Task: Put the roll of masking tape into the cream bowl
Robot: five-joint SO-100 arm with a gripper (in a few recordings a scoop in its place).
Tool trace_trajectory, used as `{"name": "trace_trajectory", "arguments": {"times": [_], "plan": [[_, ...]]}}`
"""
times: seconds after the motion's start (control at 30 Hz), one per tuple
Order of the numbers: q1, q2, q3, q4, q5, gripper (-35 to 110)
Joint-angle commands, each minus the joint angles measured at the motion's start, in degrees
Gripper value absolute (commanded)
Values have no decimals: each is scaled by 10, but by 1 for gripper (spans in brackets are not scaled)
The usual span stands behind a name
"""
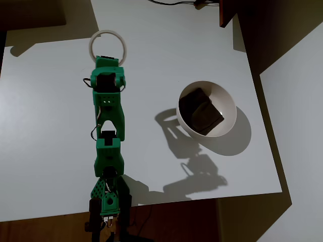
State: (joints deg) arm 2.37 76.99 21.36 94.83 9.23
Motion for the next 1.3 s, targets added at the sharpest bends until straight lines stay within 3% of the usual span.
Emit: {"name": "trace_trajectory", "arguments": {"times": [0.0,0.27,0.67,1.03,1.27], "plan": [[57,105,-33,16,-6,-8],[217,129,-33,30,-35,-8],[438,93,-33,-34,-55,-8],[580,22,-33,-125,-75,-8],[617,-51,-33,-192,-89,-8]]}}
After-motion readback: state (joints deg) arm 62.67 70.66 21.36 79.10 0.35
